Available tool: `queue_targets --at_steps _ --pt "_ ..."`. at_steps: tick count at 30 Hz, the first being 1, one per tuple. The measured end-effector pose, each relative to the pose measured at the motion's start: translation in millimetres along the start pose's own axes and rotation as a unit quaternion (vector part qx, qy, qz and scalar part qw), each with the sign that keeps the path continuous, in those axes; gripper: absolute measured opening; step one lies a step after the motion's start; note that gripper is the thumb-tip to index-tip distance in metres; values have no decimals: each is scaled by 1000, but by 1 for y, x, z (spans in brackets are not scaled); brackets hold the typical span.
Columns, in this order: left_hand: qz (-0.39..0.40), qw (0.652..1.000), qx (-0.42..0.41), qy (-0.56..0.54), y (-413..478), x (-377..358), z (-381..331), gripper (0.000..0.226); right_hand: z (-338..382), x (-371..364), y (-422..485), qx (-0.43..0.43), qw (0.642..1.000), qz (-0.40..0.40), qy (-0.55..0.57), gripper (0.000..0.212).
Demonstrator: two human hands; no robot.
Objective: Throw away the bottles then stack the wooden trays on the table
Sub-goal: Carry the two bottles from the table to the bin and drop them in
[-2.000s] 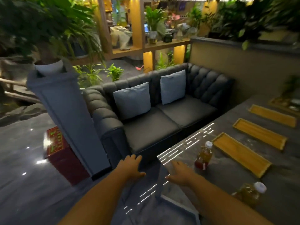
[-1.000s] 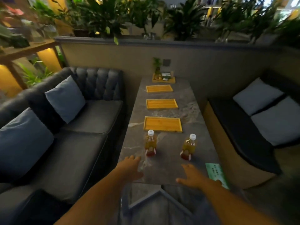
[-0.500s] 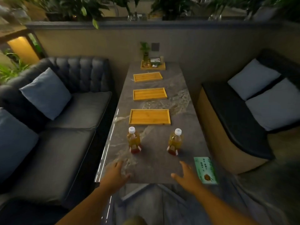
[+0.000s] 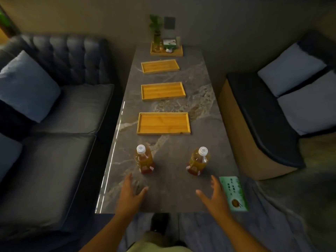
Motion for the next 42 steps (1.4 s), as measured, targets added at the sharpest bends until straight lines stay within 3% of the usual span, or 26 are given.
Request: queue_targets --at_steps 8,17,25,36,42 --pt "22 998 9 -51 51 -10 -19 94 25 0 40 -35 997 -34 58 98" --pt "62 992 -11 -105 80 -18 -40 73 51 -9 69 -10 995 -45 91 68" --pt "94 991 -45 -87 100 -19 -46 67 51 -19 74 -20 996 -53 71 67" --pt "133 990 -17 -43 116 -25 -43 72 48 -17 71 -32 994 -76 66 63" --pt "191 981 -42 -14 123 -59 -60 61 43 4 59 -44 989 -132 54 59"
Point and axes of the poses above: each hand's wrist, its own y-axis towards the middle knuckle, its own x-axis out of the back of the hand, z = x × y, the point moved 4 cm from there along y, towards the middle knuckle, and after that the axes turned 12 degrees about -y, right-handed, at the moved point
